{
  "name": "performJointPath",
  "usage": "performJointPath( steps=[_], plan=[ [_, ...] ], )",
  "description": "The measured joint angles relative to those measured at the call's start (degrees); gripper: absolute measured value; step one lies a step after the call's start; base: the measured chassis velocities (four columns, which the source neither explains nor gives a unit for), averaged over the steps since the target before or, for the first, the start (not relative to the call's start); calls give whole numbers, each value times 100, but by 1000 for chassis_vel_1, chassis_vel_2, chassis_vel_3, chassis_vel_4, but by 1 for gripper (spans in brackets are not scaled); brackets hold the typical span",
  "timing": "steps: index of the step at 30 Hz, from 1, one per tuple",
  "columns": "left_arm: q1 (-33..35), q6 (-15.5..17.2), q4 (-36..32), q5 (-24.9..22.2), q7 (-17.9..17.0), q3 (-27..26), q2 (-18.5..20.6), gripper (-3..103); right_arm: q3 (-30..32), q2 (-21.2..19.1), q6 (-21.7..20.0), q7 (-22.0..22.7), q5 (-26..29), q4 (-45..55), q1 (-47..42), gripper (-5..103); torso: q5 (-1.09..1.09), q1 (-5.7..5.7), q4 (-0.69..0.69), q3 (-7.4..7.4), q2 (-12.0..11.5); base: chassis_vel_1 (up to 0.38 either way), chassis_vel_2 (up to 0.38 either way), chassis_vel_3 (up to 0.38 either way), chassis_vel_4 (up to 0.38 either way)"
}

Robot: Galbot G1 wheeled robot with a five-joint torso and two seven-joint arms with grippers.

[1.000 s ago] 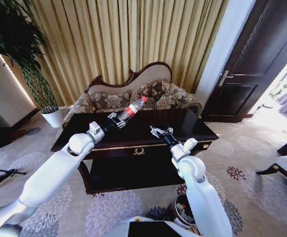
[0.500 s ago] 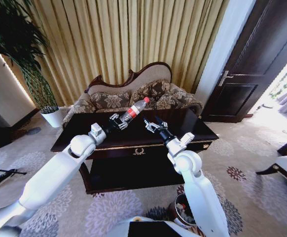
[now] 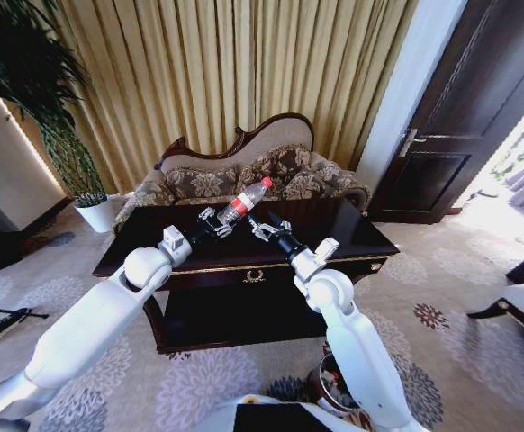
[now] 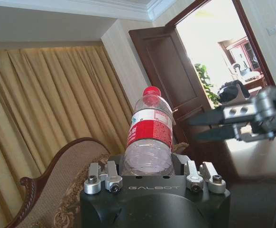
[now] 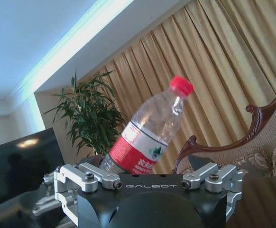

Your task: Move to the front of the table and place the trash on the table into the trash bin.

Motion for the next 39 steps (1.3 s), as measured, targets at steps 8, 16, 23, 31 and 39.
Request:
performJointPath(
  steps=[8, 16, 23, 31, 39],
  plan=[
    [85, 2, -30, 1, 12, -21, -34, 55, -95, 54, 10, 38, -4, -154, 217, 100, 0, 0, 0, 0, 0, 0, 0, 0, 0],
    [46, 3, -29, 3, 6, 51, -54, 55, -128, 73, 43, 41, -3, -250, 310, 100, 0, 0, 0, 0, 0, 0, 0, 0, 0],
    [36, 5, -6, 5, 1, 98, -79, 56, -161, 45, 51, 67, 8, -267, 387, 100, 0, 0, 0, 0, 0, 0, 0, 0, 0],
    [-29, 25, -4, 18, -54, 234, -134, 56, -180, 17, 51, 116, 41, -237, 448, 100, 0, 0, -1, 0, 0, 0, 0, 0, 0],
    [-41, 60, -7, 21, -57, 247, -149, 56, -225, 11, 51, 134, 39, -232, 468, 100, 0, 0, 0, 0, 0, 0, 0, 0, 0]
  ],
)
